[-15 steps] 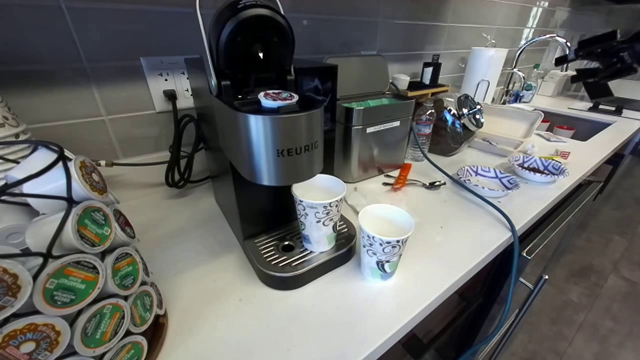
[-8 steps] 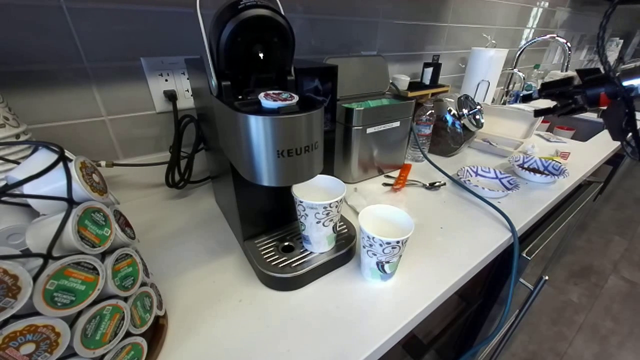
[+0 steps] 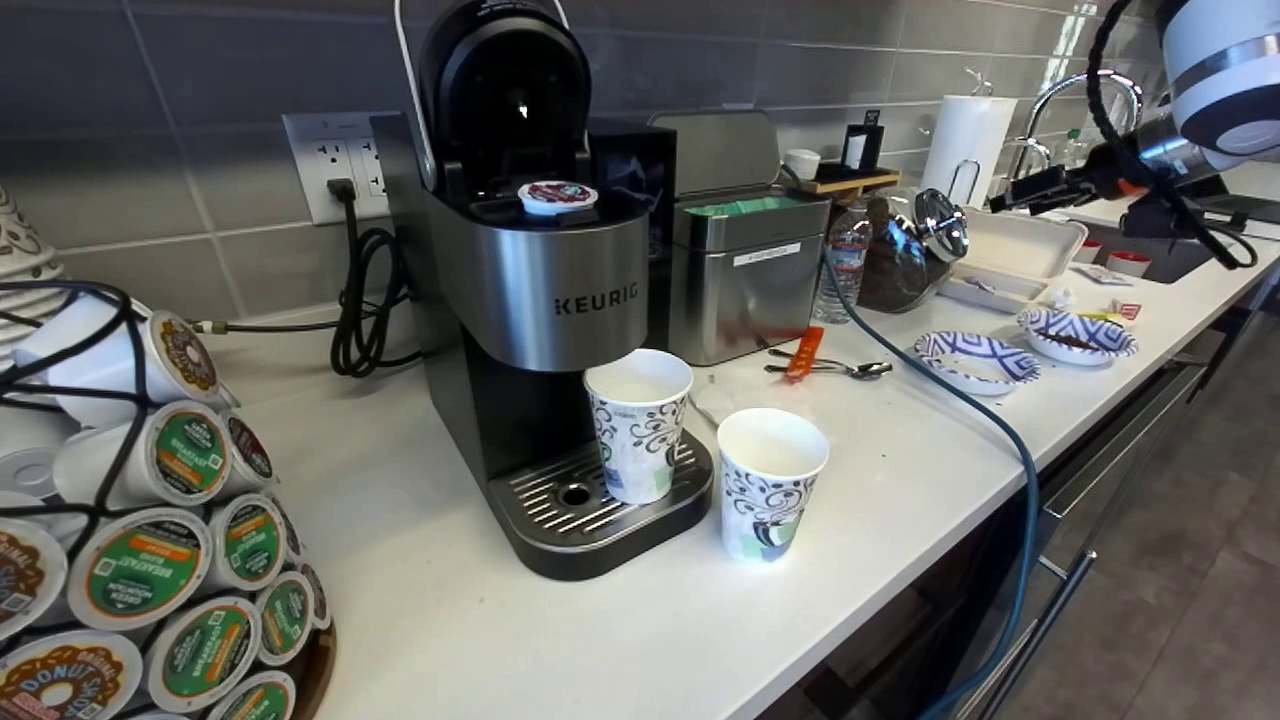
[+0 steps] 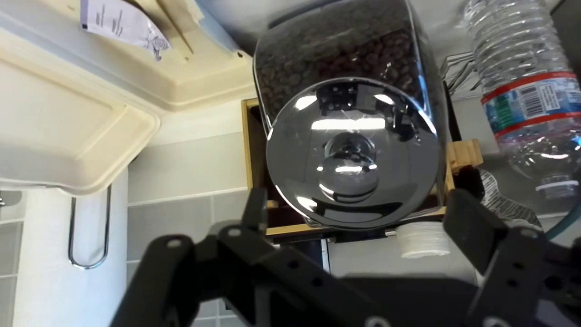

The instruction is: Move the bowl to the right then remove the lid from the bottle and put it on the table

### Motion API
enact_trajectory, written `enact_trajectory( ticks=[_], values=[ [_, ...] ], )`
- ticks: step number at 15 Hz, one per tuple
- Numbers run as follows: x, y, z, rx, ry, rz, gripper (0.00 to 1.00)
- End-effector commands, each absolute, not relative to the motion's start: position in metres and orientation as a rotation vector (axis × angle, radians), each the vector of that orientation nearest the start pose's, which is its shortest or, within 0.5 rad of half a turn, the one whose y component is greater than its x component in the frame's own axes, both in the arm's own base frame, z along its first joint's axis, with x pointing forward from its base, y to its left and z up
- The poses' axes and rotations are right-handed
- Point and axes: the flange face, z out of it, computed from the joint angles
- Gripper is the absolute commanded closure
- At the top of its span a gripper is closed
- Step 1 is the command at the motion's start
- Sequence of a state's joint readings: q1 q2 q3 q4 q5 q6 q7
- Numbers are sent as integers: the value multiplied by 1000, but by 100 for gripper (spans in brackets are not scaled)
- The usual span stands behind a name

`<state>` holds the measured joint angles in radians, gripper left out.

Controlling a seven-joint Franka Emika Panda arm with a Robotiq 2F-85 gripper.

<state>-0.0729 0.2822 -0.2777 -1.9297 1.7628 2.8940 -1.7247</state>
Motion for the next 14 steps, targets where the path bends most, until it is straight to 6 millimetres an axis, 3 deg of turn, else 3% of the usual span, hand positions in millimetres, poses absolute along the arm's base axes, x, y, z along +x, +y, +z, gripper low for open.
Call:
enact_trajectory(
  ticks=[1,14],
  values=[
    [585,-269,372,-2781,144,-1498,0],
    [609,-280,360,-2707,14,-1435,0]
  ],
)
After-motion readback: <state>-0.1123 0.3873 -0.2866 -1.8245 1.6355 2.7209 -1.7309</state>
